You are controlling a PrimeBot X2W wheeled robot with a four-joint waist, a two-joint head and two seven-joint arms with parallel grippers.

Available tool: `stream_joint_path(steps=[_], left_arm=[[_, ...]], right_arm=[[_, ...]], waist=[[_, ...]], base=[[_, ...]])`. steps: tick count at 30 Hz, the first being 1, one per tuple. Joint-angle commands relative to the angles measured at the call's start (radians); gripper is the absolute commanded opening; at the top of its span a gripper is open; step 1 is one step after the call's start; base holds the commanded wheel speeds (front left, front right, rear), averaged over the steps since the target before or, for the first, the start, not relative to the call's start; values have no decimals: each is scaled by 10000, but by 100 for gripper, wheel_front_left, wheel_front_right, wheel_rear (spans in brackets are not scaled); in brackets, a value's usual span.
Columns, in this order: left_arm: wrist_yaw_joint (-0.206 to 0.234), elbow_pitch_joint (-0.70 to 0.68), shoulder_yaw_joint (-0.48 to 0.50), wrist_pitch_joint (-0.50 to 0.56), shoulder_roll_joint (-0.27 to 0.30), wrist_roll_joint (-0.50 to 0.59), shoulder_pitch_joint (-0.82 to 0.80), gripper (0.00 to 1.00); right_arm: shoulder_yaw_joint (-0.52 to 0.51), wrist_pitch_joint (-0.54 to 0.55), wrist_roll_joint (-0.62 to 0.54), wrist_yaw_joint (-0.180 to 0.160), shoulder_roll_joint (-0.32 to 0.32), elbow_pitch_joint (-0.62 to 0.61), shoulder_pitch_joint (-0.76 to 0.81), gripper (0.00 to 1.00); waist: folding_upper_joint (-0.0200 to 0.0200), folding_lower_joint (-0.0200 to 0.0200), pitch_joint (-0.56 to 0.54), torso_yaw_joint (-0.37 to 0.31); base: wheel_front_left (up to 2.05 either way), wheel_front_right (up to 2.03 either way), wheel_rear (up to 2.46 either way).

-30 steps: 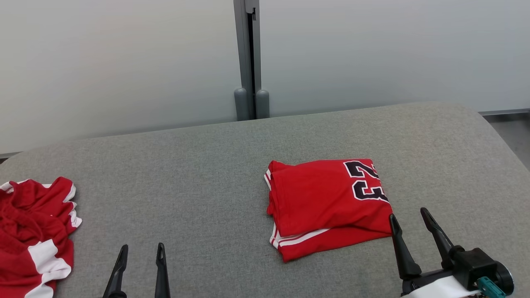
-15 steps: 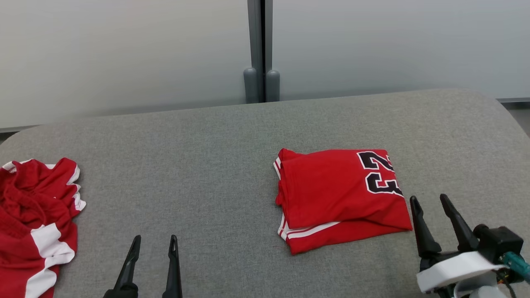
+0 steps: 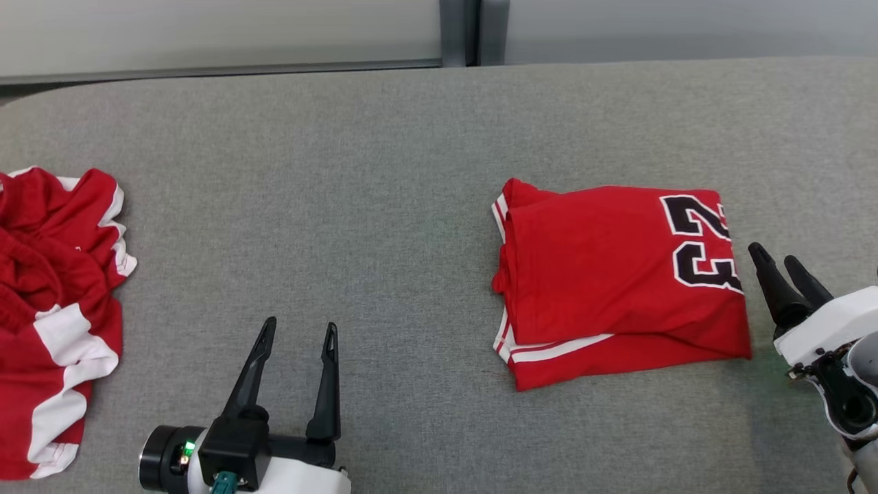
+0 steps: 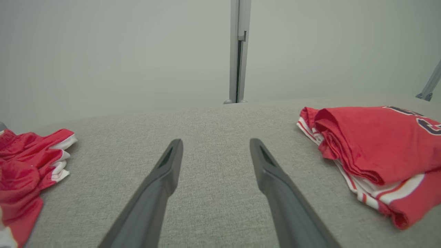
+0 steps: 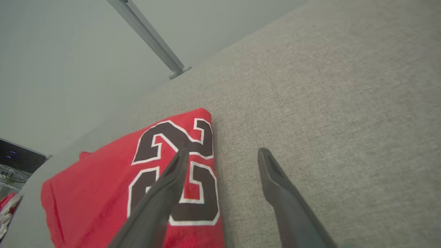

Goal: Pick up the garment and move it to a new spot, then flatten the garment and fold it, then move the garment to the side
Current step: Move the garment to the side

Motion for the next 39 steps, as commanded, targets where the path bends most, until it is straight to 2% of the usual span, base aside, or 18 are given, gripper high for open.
stream_joint_path(steps=[1,7,8,9,10,15,21,27,29,33,39], left_arm=[[90,48,-59,-1,38,6,-283,100],[219,111,-150,-1,37,-50,-572,100],[233,110,-167,-1,37,-58,-618,100],[254,116,-180,-1,37,-60,-648,100],[262,122,-204,-1,35,-56,-662,100],[303,30,-292,0,34,83,-908,100],[160,-239,-431,-2,35,351,-1321,100],[9,-707,-588,0,37,703,-1934,100],[-3,-1121,-610,-2,37,350,-2135,100],[-127,-2022,-871,0,40,446,-2601,100],[-336,-2111,-1059,0,38,627,-2865,100]], right_arm=[[316,359,452,-1,-219,-23,-154,100],[1220,1268,1401,-2,-619,-216,-180,100],[1412,1387,1522,-2,-655,-236,-152,59],[1591,1412,1578,-2,-720,-283,-178,44],[1709,1296,1621,-2,-807,-337,-230,0],[2001,190,1394,-4,-1468,-434,-917,0],[2324,-1106,776,-2,-2200,40,-2300,0],[2383,-1535,535,-2,-3454,579,-3553,0],[2359,-1700,420,-2,-3914,784,-3835,0],[2264,-1980,222,-2,-4930,1162,-4319,0],[2218,-2232,-92,-2,-5664,1542,-4815,0]], waist=[[0,0,548,370],[0,0,856,498],[0,0,892,504],[0,0,922,506],[0,0,949,504],[0,0,1207,419],[0,0,1957,129],[0,0,2918,-211],[0,0,3249,-307],[0,0,3975,-509],[0,0,4445,-772]], base=[[0,0,0],[0,0,0],[0,0,0],[0,0,0],[0,0,0],[0,0,0],[0,0,0],[0,0,0],[0,0,0],[0,0,0],[0,0,0]])
